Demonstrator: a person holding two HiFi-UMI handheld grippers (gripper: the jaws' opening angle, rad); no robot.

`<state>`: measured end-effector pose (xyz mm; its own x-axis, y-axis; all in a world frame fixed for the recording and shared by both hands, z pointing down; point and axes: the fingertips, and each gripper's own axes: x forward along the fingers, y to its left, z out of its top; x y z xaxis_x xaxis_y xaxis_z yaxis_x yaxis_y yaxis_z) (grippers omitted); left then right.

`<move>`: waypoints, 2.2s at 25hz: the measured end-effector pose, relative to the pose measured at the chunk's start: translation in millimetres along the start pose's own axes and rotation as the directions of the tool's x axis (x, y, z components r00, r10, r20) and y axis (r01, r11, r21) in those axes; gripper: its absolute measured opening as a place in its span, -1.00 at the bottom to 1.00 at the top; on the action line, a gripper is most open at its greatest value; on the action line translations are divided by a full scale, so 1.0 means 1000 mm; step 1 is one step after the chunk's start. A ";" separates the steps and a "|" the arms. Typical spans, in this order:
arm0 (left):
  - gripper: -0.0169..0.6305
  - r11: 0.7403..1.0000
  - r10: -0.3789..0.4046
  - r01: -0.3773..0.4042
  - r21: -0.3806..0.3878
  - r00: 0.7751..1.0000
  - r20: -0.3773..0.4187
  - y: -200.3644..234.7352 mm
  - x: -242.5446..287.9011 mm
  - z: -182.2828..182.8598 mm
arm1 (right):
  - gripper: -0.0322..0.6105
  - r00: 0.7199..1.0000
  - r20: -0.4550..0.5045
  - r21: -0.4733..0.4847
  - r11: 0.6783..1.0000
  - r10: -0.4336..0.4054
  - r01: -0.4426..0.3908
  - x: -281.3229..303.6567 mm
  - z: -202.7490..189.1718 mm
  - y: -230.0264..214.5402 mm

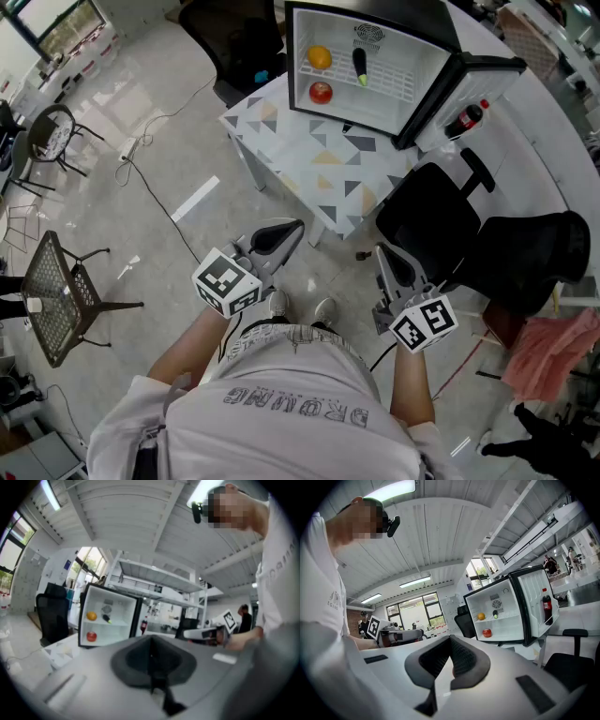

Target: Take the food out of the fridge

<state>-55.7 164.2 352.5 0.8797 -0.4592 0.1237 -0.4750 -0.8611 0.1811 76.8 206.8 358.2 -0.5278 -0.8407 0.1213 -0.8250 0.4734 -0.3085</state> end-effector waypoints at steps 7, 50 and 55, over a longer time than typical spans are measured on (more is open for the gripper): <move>-0.93 1.000 0.003 -0.003 0.002 1.000 0.001 -0.002 0.005 0.000 | -0.90 1.000 0.007 -0.003 1.000 0.007 -0.007 -0.002 0.001 -0.003; -0.93 0.995 0.103 -0.103 0.003 0.995 -0.001 -0.064 0.067 -0.019 | -0.90 0.995 0.010 0.000 0.995 0.100 -0.100 -0.058 0.005 -0.072; -0.93 0.994 0.107 -0.107 -0.001 0.994 0.004 -0.054 0.073 -0.019 | -0.90 0.995 0.001 -0.004 0.995 0.101 -0.101 -0.048 0.004 -0.080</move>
<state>33.7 181.2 370.6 0.8240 -0.5493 0.1387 -0.5662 -0.8069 0.1681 168.9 208.5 373.3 -0.6079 -0.7890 0.0887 -0.7686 0.5567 -0.3154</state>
